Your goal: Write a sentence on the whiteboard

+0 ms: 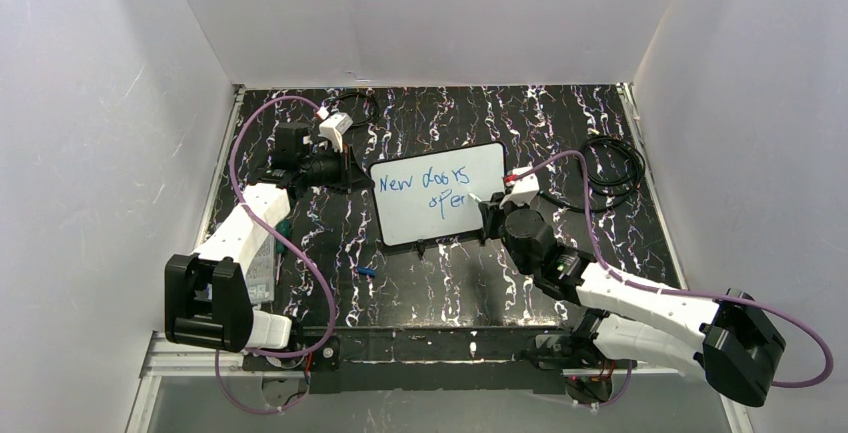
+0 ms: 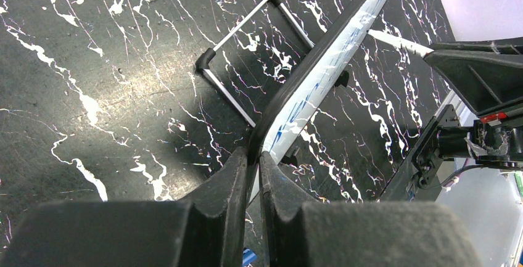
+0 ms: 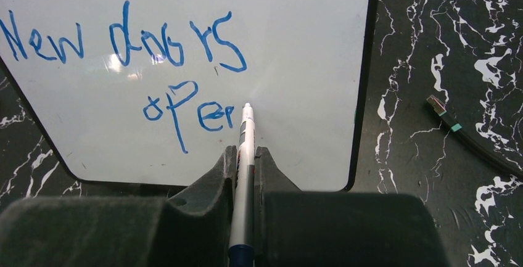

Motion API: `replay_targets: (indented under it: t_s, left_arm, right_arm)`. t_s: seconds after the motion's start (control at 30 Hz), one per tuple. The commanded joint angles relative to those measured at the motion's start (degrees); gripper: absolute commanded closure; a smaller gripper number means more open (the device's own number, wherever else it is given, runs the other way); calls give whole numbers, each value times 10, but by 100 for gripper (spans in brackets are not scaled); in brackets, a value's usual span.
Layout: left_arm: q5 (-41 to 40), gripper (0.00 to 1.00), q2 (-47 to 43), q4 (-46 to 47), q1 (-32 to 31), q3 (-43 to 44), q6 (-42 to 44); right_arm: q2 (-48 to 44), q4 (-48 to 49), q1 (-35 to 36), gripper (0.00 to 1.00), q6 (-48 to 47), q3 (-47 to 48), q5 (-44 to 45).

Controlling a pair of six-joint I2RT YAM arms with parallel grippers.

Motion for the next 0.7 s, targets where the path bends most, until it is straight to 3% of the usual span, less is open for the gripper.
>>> replay_targets:
  t_s: [0.0,0.67]
  left_arm:
    - [18,100,-26,-1,-5,1,2]
    - [19,100,-29,-1,-6,1,2]
  right_arm:
    - [-5,-9,-1,99,1,4,11]
    - [-29,-11,-1,99,14,-7,-29]
